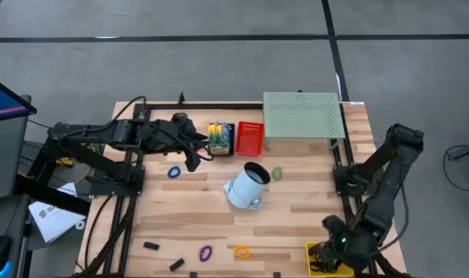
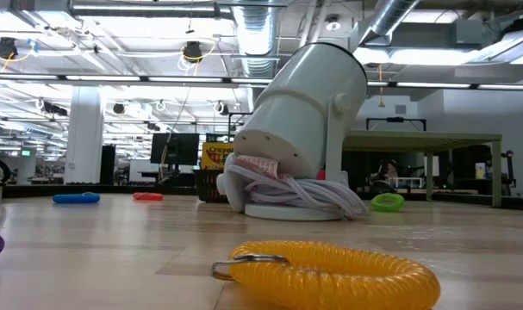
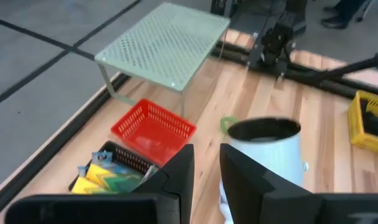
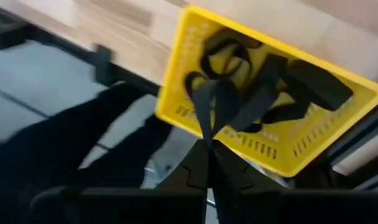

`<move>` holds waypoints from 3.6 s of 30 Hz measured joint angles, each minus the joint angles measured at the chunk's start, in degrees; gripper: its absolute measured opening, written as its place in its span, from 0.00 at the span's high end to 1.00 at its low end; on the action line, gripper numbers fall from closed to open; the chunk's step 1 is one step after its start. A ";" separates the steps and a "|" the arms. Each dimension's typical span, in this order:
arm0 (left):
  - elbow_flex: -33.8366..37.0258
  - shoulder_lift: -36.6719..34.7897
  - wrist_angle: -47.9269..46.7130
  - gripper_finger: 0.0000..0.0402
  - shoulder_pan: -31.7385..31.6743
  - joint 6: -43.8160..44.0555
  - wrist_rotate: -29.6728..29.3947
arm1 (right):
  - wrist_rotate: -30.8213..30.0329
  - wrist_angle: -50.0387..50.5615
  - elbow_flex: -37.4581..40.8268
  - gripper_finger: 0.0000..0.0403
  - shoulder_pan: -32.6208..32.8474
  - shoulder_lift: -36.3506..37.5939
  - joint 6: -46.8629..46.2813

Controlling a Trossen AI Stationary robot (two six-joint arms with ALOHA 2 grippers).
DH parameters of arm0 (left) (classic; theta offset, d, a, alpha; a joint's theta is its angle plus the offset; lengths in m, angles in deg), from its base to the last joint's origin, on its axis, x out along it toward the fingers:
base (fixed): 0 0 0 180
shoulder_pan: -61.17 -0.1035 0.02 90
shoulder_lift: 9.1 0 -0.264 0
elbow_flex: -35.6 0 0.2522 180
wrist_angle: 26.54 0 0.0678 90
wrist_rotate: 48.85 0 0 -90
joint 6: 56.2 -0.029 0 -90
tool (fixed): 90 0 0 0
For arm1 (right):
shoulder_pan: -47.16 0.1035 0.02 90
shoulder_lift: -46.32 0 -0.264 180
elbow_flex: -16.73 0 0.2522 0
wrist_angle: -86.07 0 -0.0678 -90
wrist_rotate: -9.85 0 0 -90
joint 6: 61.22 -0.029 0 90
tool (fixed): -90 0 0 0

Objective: Pick & Place Office Desk Supplies
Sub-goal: Put the black rubber band into the yellow bin

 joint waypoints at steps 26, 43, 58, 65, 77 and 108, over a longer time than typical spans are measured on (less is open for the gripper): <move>0.00 2.09 1.65 0.82 0.00 1.54 1.24 | 3.65 -0.20 0.02 0.61 2.58 -6.20 1.73; 0.00 2.09 -7.47 0.82 0.00 3.21 2.71 | 2.64 -0.72 0.02 0.45 1.56 -6.20 2.38; 24.92 1.19 -5.24 0.82 17.51 21.29 29.53 | 2.50 -2.19 -0.43 0.48 0.16 -6.20 1.95; 36.07 1.19 4.49 0.82 32.13 56.19 33.81 | 2.34 -2.25 -1.40 0.47 -0.64 -6.20 1.99; 41.64 2.10 13.80 0.67 40.92 80.47 37.96 | 1.56 -2.01 -1.40 0.47 -2.10 -5.89 2.40; 41.70 17.05 23.05 0.96 42.00 83.52 42.60 | 0.88 0.07 -1.37 0.47 -1.98 -5.89 2.56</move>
